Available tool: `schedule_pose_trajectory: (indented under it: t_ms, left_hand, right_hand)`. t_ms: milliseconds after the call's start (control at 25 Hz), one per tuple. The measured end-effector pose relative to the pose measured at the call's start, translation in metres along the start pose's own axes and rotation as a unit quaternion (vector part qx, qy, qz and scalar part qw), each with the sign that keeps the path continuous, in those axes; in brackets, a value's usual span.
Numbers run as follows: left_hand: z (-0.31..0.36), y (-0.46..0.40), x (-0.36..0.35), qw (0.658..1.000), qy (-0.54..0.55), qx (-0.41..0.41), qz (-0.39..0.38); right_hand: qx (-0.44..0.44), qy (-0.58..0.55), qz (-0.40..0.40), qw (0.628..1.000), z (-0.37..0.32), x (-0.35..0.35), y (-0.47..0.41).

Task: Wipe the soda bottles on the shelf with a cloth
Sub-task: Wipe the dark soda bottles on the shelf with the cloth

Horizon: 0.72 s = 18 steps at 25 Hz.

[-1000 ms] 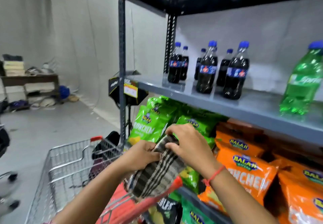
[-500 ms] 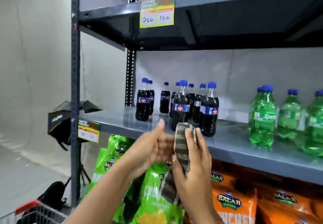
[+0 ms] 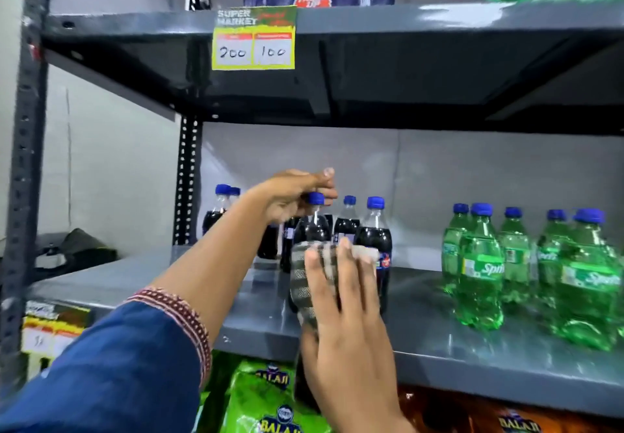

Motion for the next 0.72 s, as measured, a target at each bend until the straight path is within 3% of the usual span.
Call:
schedule_pose_trajectory:
  t_ms: [120,280,720]
  left_hand:
    - [-0.008,-0.004,0.007,0.999,0.036,0.010,-0.022]
    - [-0.008,-0.004,0.002,0.999,0.028,0.016,-0.037]
    - [-0.007,0.000,0.001,0.998,0.031,0.026,-0.042]
  right_hand:
    - [-0.033,0.052,-0.086,0.994,0.000,-0.026,-0.028]
    - [-0.012,0.021,-0.206,0.978,0.002,-0.062,-0.038]
    - [0.030,0.012,-0.160,0.987,0.000,-0.064,-0.049]
Point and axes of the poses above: each hand's wrist, its own y-axis away from the middle knuckle, its own x-axis out of the back of the hand, z = x × y, the point moved 5 cm from there along -y, towards the middle knuckle
